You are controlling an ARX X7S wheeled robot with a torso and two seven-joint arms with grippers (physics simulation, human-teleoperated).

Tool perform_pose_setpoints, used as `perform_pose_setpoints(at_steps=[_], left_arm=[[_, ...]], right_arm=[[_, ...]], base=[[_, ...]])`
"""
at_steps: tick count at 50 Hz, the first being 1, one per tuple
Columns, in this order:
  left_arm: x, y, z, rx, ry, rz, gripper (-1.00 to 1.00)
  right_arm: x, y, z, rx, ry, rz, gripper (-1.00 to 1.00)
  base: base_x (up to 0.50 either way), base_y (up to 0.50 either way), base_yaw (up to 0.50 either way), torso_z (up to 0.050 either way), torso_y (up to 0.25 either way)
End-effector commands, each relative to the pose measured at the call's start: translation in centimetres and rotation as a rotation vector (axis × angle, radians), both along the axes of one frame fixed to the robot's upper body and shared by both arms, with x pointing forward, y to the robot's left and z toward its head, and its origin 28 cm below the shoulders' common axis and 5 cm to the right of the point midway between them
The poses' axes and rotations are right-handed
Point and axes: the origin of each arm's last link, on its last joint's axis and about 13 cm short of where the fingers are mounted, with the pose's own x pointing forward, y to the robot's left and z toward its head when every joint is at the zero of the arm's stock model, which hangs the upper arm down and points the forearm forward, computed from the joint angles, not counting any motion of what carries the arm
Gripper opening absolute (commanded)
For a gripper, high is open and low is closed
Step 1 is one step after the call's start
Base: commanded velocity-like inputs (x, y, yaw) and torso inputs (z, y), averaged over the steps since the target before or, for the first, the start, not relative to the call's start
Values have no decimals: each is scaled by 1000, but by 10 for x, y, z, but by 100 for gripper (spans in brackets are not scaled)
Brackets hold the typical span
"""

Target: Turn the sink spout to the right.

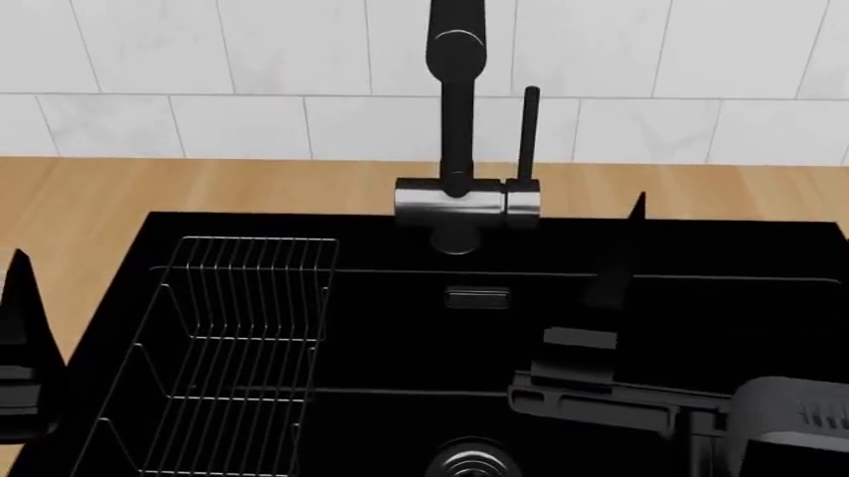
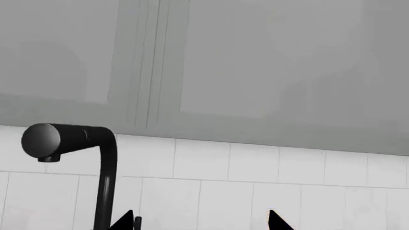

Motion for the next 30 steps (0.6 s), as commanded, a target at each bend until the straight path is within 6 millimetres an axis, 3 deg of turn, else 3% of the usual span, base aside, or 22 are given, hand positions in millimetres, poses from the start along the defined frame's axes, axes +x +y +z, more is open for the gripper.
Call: perform_pose_setpoints(at_steps=[1,25,30], left_arm=[[0,-1,-2,4,5,-7,100],[1,-4,-7,16,22,-9,100],[1,-4,-6,16,20,-10,100]], right_arm=[[-8,3,17,-34,51,-37,100],[-17,28,45,-63,38,116,100],[-10,32,53,-73,36,130,100]], base=[[0,0,0,0,0],[0,0,0,0,0],[0,0,0,0,0]])
